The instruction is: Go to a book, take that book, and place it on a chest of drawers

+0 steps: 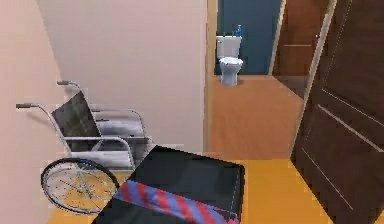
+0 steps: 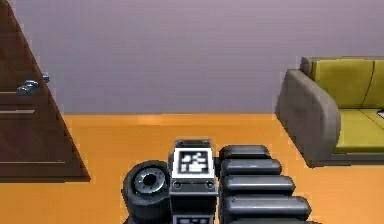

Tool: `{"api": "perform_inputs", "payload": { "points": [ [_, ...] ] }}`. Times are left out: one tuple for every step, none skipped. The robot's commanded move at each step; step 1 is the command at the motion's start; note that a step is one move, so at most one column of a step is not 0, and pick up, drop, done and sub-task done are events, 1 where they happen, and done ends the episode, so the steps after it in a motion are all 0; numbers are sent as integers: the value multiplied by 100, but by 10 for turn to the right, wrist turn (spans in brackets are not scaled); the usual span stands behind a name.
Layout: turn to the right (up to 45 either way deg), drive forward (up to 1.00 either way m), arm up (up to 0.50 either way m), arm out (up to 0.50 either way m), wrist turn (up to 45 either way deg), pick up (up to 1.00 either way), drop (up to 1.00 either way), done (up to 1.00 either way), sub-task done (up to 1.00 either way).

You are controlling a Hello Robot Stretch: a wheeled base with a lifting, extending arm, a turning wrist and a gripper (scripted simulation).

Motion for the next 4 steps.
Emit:
{"api": "perform_inputs", "payload": {
  "points": [
    [0, 20, 0, 0, 0, 0, 0, 0, 0],
    [300, 0, 0, 0, 0, 0, 0, 0, 0],
    [0, 100, 0, 0, 0, 0, 0, 0, 0],
    [0, 40, 0, 0, 0, 0, 0, 0, 0]
  ]
}}
